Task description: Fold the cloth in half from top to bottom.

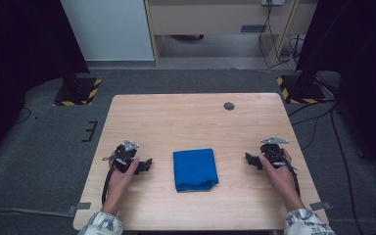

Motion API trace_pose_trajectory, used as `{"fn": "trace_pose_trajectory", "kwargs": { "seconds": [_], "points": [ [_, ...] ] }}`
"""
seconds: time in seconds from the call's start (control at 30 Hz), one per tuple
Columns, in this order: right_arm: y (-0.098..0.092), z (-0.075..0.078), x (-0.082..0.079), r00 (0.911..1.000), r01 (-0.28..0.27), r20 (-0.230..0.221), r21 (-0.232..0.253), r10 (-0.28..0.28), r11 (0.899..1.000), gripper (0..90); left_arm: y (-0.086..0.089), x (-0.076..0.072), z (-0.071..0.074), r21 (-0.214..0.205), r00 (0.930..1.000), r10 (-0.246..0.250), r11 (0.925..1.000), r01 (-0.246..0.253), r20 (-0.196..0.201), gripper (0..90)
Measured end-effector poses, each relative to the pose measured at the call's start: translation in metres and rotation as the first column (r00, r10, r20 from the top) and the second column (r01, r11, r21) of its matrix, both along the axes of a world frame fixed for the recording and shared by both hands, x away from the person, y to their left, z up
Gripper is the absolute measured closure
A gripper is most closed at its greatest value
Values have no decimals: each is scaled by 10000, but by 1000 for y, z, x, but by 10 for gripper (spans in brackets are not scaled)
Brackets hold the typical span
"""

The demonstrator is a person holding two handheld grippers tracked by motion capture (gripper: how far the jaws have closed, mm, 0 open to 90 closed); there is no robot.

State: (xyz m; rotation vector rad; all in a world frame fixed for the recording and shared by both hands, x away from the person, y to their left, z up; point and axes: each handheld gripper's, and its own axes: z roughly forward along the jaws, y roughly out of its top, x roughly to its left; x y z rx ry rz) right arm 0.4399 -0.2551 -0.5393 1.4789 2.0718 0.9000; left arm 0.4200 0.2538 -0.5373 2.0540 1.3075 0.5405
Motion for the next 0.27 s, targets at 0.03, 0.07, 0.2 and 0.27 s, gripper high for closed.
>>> {"fn": "trace_pose_trajectory", "kwargs": {
  "seconds": [0.03, 0.07, 0.2, 0.27],
  "points": [
    [2, 0, -1, 10000, -47, -24, -209, 47, 9998, 53, 0, 0, 0, -3, 10000, 3, 10000, -3, -2, 9],
    [2, 0, -2, 9999, -99, -47, -203, 98, 9997, 53, 0, -1, 0, 16, 10000, -3, 10000, 3, -4, 8],
    [2, 0, -5, 9999, -92, -43, -216, 91, 9997, 54, 1, -2, 0, 12, 10000, 4, 10000, -4, -4, 8],
    [2, 0, -6, 10000, -85, -40, -208, 84, 9997, 54, 1, -3, 0, 15, 10000, 7, 10000, -7, 4, 8]
  ]
}}
